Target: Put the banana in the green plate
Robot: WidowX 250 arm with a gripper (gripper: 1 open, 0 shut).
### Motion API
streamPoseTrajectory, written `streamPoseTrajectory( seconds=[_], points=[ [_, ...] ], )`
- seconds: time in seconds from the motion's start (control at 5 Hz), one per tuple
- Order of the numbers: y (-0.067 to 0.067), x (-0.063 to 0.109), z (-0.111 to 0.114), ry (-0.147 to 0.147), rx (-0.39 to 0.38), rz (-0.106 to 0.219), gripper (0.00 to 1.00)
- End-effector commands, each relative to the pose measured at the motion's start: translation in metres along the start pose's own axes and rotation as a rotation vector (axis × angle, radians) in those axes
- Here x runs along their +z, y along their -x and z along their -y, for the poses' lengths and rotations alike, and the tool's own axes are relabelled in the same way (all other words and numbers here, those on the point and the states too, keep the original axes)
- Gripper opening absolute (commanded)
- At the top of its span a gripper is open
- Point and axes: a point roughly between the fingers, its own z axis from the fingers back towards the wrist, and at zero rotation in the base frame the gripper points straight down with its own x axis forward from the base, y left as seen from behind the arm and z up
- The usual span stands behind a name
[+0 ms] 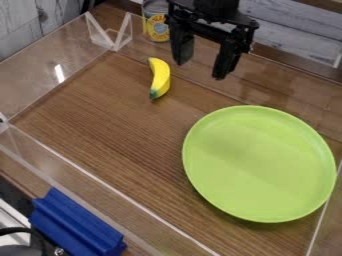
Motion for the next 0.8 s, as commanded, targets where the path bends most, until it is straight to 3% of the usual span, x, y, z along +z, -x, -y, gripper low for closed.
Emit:
streamPoseTrajectory(
  seconds=[0.0, 0.4, 0.6],
  points=[
    [-0.006, -0.007, -0.011, 0.004, 0.013, 0.003, 1.00],
    [-0.025, -0.015, -0.046, 0.019, 0.021, 0.033, 1.00],
    [-0.029, -0.021, -0.053, 0.020, 0.012, 0.034, 1.00]
  ],
)
